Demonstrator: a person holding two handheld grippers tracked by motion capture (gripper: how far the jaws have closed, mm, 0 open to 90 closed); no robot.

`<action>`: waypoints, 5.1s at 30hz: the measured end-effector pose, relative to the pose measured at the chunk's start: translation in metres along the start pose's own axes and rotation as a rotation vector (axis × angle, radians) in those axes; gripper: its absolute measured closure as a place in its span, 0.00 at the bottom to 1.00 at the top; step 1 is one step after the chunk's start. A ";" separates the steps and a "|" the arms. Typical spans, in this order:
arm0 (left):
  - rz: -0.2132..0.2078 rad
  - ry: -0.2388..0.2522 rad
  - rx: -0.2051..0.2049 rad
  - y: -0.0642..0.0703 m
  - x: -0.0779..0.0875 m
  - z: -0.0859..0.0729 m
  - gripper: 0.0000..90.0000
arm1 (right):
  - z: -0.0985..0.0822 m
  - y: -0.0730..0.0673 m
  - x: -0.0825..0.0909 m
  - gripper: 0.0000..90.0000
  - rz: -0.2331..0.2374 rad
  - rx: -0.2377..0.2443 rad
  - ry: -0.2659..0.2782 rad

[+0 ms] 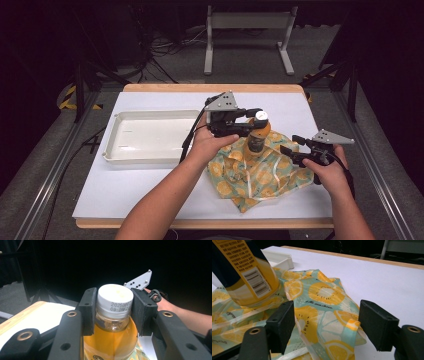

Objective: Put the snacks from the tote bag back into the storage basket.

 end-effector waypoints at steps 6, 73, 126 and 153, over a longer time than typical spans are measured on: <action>-0.001 0.006 -0.005 0.000 0.011 0.005 0.65 | 0.001 -0.001 0.000 0.33 0.001 0.001 0.002; 0.256 0.021 0.059 -0.065 0.162 -0.014 0.65 | -0.001 -0.003 -0.002 0.33 0.003 0.014 -0.010; 0.237 -0.134 0.089 -0.084 0.146 -0.063 0.65 | -0.001 -0.009 -0.007 0.33 0.023 0.027 -0.016; 0.243 0.017 0.135 -0.062 0.168 -0.053 0.33 | 0.004 -0.007 0.000 0.31 0.014 0.023 0.008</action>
Point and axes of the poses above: each handheld gripper's, and its own axes: x roughly backward along the jaws, z roughly out of its top, y roughly to its right, the point moved 2 cm from there along -x, roughly forward along the jaws, and after that the axes turned 12 degrees about x, right-handed, at the moved point
